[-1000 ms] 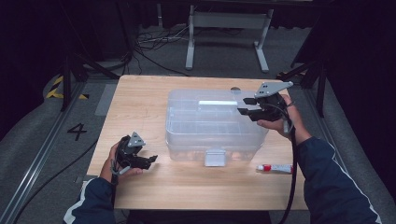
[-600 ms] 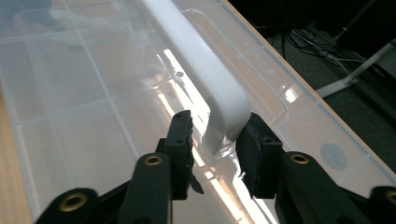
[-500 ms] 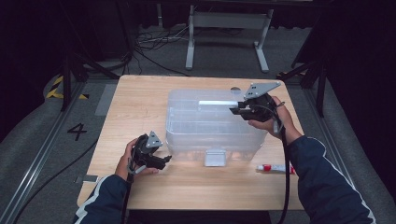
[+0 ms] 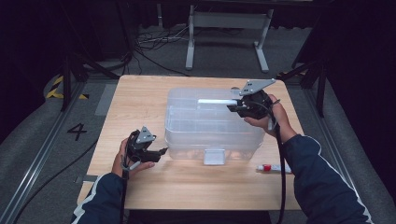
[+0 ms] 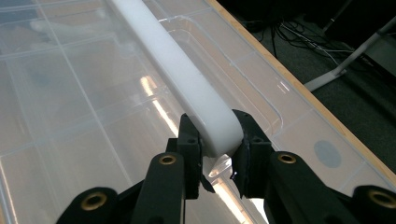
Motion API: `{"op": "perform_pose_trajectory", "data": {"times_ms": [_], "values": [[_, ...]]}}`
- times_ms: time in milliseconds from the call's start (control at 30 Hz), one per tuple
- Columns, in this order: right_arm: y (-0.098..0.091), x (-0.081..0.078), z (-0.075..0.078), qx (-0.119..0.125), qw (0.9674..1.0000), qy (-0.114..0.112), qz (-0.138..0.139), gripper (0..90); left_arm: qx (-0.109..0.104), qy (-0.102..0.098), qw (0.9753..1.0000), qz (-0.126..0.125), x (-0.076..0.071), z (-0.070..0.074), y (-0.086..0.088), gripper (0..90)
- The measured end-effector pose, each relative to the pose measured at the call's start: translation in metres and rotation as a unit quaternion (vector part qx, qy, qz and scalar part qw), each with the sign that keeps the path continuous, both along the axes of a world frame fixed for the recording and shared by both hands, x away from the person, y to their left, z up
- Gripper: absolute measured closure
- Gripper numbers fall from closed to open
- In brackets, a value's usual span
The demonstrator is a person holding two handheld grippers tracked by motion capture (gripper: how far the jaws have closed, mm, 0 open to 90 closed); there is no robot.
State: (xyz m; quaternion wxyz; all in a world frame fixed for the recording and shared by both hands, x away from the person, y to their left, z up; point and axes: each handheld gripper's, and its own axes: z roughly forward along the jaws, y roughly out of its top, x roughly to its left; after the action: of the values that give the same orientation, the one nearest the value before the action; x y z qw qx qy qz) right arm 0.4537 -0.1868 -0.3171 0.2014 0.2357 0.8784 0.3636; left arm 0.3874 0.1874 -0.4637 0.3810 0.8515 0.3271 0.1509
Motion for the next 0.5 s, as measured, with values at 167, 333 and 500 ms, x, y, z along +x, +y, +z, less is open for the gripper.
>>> {"op": "perform_pose_trajectory", "data": {"times_ms": [167,333,500], "values": [[0.0,-0.001,-0.001,0.005,1.0,-0.005,-0.004,75.3,-0.011,-0.012,0.9998,-0.014,-0.008,0.008,0.001,34.4],[-0.001,-0.004,-0.001,0.004,1.0,-0.007,-0.006,75.5,-0.035,-0.014,0.9991,-0.021,-0.014,0.016,0.005,40.9],[-0.001,-0.004,0.0,0.001,1.0,-0.005,-0.002,75.6,-0.045,-0.025,0.9986,-0.015,-0.015,0.025,0.011,46.2]]}}
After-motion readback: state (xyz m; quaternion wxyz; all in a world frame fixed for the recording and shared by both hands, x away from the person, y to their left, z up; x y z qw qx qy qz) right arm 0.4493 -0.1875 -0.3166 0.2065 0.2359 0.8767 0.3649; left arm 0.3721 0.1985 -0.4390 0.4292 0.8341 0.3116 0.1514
